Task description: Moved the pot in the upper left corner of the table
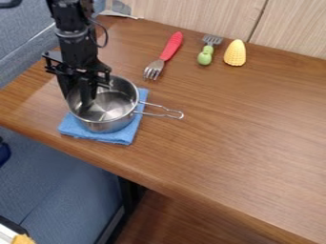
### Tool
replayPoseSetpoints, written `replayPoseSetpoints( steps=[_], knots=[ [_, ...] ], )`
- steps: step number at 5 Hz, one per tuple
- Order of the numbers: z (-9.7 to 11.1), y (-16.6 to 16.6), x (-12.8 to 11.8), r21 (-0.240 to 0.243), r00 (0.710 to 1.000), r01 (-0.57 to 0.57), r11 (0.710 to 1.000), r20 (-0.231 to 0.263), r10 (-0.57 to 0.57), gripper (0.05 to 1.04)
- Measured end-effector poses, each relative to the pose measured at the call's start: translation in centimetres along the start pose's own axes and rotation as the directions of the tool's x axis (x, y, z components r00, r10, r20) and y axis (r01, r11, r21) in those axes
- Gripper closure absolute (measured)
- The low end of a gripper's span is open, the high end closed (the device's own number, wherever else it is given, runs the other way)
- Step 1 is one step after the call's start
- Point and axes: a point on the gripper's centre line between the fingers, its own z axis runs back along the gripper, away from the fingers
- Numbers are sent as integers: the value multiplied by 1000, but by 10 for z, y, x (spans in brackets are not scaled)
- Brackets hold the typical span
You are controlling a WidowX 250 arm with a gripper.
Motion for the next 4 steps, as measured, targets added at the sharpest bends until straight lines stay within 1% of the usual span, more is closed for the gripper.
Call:
replayPoseSetpoints(
  steps=[1, 2, 4],
  knots=[
    [0, -1, 0, 1, 1000, -1, 1000, 1, 1, 949],
    [0, -1, 0, 1, 1000, 2, 1000, 1, -3, 994],
    [0, -2, -1, -10, 1000, 15, 1000, -4, -15, 994]
  ],
)
